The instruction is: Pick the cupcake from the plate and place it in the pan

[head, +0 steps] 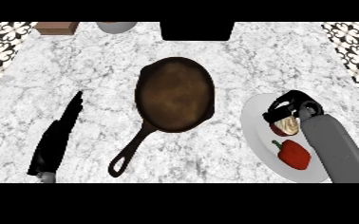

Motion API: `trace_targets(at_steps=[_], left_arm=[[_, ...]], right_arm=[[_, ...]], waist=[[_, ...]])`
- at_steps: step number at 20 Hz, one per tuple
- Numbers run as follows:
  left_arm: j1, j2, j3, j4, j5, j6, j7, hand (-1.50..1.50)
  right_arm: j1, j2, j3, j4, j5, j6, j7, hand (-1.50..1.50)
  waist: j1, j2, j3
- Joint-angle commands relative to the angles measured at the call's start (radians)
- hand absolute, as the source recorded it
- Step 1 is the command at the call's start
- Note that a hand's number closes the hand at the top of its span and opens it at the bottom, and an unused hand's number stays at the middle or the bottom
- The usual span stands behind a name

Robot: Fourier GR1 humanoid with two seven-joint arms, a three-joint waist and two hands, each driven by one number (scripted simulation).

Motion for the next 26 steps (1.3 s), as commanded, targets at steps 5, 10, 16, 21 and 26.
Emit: trace_targets(at_steps=[5, 10, 16, 21, 26], left_arm=[[0.055, -0.007, 0.013, -0.037, 0.005, -0.001, 0.036, 0.00], [0.046, 0.007, 0.036, -0.031, 0.002, -0.008, -0.001, 0.00], [0.011, 0.010, 0.040, -0.030, 0.009, -0.022, 0.039, 0.00], [0.052, -0.032, -0.003, -0.024, -0.021, 0.000, -0.013, 0.00], [0.009, 0.004, 0.041, 0.023, 0.000, -0.054, -0.032, 0.00]], right_arm=[[0.287, 0.117, 0.198, -0.422, 0.192, -0.195, 0.195, 1.50], [0.486, 0.114, 0.335, -0.664, 0.406, -0.305, 0.290, 1.50], [0.485, 0.014, 0.367, -0.832, 0.750, -0.390, 0.277, 1.50], [0.340, -0.018, 0.384, -0.991, 0.984, -0.349, 0.248, 1.50], [0.128, 0.146, 0.394, -0.947, 1.053, -0.203, 0.264, 1.50]], waist=[[-0.035, -0.006, 0.014], [-0.025, 0.001, 0.015], [-0.027, 0.002, 0.015], [-0.010, 0.002, 0.015], [0.011, 0.012, 0.016]])
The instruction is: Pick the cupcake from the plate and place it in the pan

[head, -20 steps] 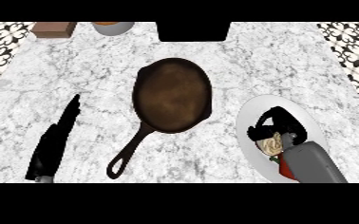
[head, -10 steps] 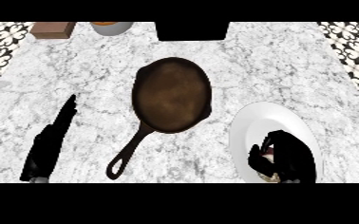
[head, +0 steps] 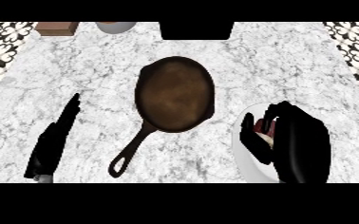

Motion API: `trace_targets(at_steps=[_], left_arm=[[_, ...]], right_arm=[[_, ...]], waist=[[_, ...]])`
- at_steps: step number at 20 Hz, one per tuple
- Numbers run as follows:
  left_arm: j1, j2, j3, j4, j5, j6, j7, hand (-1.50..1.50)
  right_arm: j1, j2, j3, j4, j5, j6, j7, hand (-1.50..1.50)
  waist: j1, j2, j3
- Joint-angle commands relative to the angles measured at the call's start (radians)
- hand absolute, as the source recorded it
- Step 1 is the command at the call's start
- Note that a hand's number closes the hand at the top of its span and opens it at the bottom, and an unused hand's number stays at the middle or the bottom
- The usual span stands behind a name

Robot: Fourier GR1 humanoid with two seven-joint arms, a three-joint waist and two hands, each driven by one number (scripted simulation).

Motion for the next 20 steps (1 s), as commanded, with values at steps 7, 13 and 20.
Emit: trace_targets(at_steps=[7, 13, 20], left_arm=[[0.044, -0.013, -0.005, -0.029, -0.022, -0.020, -0.018, 0.00], [-0.051, -0.003, 0.017, -0.019, -0.013, -0.040, 0.048, 0.00], [-0.008, -0.037, -0.029, -0.071, -0.037, -0.038, 0.061, 0.00]], right_arm=[[-0.350, 0.305, -0.134, 0.266, -0.016, 0.034, -0.027, 1.50], [-0.515, 0.344, -0.238, 0.648, -0.128, -0.211, -0.104, 1.50], [-0.646, 0.345, -0.232, 1.068, -0.295, -0.401, -0.221, 1.50]], waist=[[0.023, 0.008, 0.002], [0.039, 0.016, 0.002], [0.063, 0.019, 0.003]])
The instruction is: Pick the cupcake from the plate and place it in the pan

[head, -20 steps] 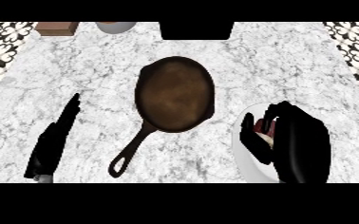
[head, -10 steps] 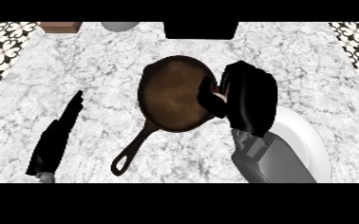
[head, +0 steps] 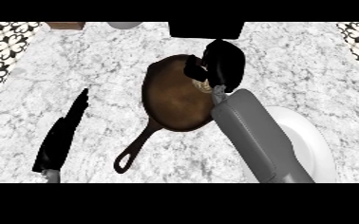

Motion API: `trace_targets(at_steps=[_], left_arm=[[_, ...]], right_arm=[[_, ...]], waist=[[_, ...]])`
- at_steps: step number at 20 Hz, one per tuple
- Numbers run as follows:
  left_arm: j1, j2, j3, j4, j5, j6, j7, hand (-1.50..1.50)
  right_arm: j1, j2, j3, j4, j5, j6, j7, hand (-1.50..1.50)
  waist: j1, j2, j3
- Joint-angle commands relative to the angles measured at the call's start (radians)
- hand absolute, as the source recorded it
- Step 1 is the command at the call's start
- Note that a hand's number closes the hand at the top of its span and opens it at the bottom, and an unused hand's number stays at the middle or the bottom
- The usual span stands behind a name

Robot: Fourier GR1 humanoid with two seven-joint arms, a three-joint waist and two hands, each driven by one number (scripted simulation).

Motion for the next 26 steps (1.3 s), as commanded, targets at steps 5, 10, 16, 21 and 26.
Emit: trace_targets(at_steps=[5, 10, 16, 21, 26], left_arm=[[-0.030, -0.005, -0.010, -0.001, -0.019, -0.008, -0.006, 0.00], [-0.054, -0.015, -0.016, 0.029, -0.011, -0.020, -0.008, 0.00], [-0.086, -0.036, -0.047, 0.033, -0.040, -0.012, 0.000, 0.00], [-0.056, -0.016, -0.017, 0.050, -0.029, -0.019, -0.032, 0.00], [-0.037, -0.002, 0.007, 0.020, -0.011, -0.028, -0.011, 0.00]], right_arm=[[-0.161, 0.007, 0.060, 0.452, -0.206, -0.121, -0.126, 1.50], [-0.143, 0.007, -0.077, 0.435, -0.496, -0.157, -0.153, -1.50], [-0.115, 0.007, -0.065, 0.454, -0.685, -0.380, -0.359, -1.50], [-0.152, 0.007, -0.095, 0.459, -0.709, -0.598, -0.503, -1.50], [-0.190, 0.007, -0.144, 0.506, -0.787, -0.782, -0.556, -1.50]], waist=[[0.031, 0.009, 0.000], [0.057, 0.022, 0.002], [0.078, 0.022, 0.004], [0.054, 0.014, 0.002], [0.044, 0.008, 0.002]])
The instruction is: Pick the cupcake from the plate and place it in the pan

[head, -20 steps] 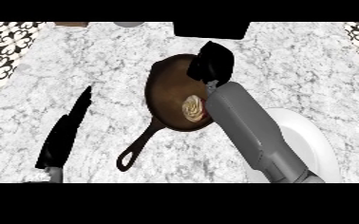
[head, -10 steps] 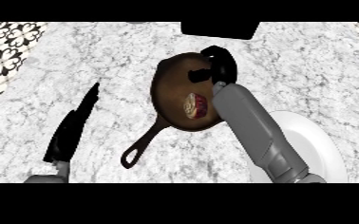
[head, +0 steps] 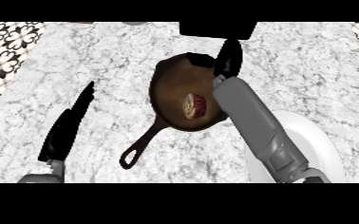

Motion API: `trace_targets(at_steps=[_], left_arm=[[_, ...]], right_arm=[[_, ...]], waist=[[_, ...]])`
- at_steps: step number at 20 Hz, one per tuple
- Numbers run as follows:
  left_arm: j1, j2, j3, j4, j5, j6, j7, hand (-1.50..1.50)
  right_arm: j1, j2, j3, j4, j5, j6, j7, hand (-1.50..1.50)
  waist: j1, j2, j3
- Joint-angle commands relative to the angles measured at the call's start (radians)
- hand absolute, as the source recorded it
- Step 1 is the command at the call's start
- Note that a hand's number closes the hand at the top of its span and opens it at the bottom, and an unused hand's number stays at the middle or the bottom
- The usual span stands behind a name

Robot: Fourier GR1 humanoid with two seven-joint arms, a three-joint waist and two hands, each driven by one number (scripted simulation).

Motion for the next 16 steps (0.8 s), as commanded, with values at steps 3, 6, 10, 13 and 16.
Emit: trace_targets(at_steps=[3, 6, 10, 13, 16], left_arm=[[0.025, -0.001, 0.013, -0.011, -0.005, 0.012, -0.003, 0.00], [0.036, 0.018, 0.063, 0.008, 0.021, 0.007, -0.015, 0.00], [0.084, 0.006, 0.055, -0.028, 0.008, 0.015, 0.012, 0.00], [0.133, -0.037, 0.023, -0.021, -0.031, 0.056, -0.015, 0.00], [0.163, 0.016, 0.070, -0.114, 0.018, 0.004, 0.006, 0.00]], right_arm=[[0.074, 0.001, -0.077, -0.008, -0.106, -0.210, -0.151, -1.50], [0.140, 0.001, -0.111, -0.087, -0.133, -0.235, -0.204, -1.50], [0.346, -0.024, -0.108, -0.248, -0.140, -0.170, -0.340, -1.50], [0.482, -0.129, -0.062, -0.412, -0.126, -0.075, -0.301, -1.50], [0.617, -0.187, -0.013, -0.581, -0.080, -0.079, -0.211, -1.50]], waist=[[-0.044, -0.011, 0.000], [-0.079, -0.021, -0.001], [-0.101, -0.029, -0.002], [-0.120, -0.035, -0.003], [-0.117, -0.037, -0.003]])
